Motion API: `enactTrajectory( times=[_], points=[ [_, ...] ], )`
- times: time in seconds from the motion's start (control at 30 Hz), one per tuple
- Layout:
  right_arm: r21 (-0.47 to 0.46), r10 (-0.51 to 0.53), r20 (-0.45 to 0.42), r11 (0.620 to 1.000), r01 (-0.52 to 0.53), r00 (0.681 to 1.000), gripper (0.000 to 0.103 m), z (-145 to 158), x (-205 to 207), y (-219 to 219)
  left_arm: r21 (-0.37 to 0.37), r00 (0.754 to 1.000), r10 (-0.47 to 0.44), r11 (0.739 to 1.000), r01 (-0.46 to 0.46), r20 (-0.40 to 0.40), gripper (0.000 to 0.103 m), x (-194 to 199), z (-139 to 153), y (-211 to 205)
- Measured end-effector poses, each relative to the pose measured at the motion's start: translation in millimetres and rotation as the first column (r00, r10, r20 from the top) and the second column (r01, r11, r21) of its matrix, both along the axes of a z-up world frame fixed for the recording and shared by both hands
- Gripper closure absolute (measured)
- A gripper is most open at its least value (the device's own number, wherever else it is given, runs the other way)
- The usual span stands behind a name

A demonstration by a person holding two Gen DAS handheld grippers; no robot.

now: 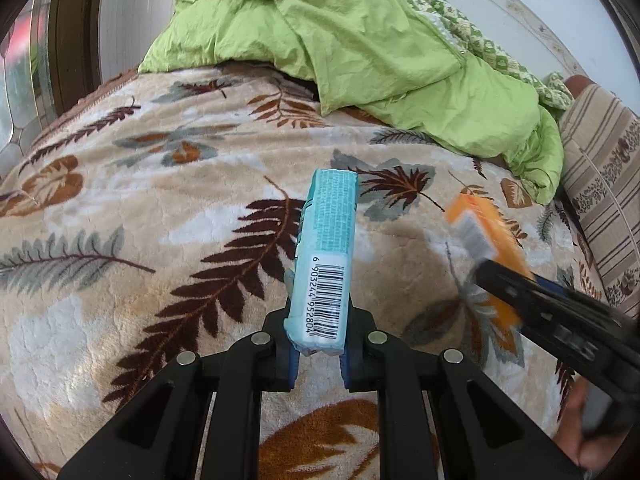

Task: Collect trash
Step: 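Grasp the orange medicine box with the right gripper while the left gripper holds the teal box, then carry the teal box and orange box over the red wastebasket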

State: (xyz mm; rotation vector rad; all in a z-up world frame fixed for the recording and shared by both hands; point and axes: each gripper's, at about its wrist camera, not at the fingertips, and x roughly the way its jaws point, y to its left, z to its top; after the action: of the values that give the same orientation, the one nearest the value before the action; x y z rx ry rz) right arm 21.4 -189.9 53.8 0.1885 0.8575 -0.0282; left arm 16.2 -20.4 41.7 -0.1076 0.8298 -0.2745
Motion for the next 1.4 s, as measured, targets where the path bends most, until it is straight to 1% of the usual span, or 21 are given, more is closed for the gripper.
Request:
enactTrajectory(
  times=[0.07,0.13,0.3,0.37,0.47,0.8,1.0,1.2,1.4],
  points=[
    [0.019,-0.049,0.024,0.999,0.048,0.999,0.051,4.9,-19.8,-5.5,0.008,1.000,-0.003,1.000,0.003,0.016,0.088,-2.8,3.0,-1.5],
    [0.046,-0.076,0.024,0.996,0.075,0.997,0.051,5.4,-32.1,-9.0,0.016,1.000,-0.006,1.000,0.005,0.031,0.088,-4.9,5.7,-2.8],
    [0.076,-0.115,0.040,0.991,0.112,0.993,0.050,4.8,-54.6,-10.1,0.037,0.998,-0.017,0.999,0.014,0.065,0.089,-10.7,11.1,-7.9],
    [0.088,-0.120,0.063,0.990,0.114,0.991,0.050,7.4,-58.6,-11.0,0.045,0.997,-0.020,0.999,0.017,0.074,0.088,-11.7,12.5,-9.3],
    [0.070,-0.123,0.089,0.991,0.117,0.988,0.050,10.6,-58.8,-9.7,0.052,0.996,-0.022,0.999,0.018,0.086,0.088,-12.8,14.4,-10.8],
    [0.087,-0.118,0.105,0.990,0.109,0.988,0.050,10.3,-60.5,-7.7,0.060,0.993,-0.027,0.998,0.021,0.115,0.088,-18.2,20.7,-15.5],
    [0.098,-0.130,0.122,0.988,0.118,0.984,0.050,15.4,-68.4,-9.2,0.063,0.990,-0.041,0.997,0.033,0.134,0.088,-24.8,25.8,-19.3],
    [0.125,-0.152,0.143,0.983,0.134,0.978,0.050,21.6,-89.6,-9.7,0.066,0.988,-0.058,0.997,0.048,0.146,0.088,-37.5,28.0,-22.6],
    [0.153,-0.186,0.151,0.975,0.163,0.971,0.050,25.0,-125.4,-13.2,0.089,0.979,-0.091,0.993,0.075,0.183,0.088,-63.3,34.7,-29.6]
  ],
)
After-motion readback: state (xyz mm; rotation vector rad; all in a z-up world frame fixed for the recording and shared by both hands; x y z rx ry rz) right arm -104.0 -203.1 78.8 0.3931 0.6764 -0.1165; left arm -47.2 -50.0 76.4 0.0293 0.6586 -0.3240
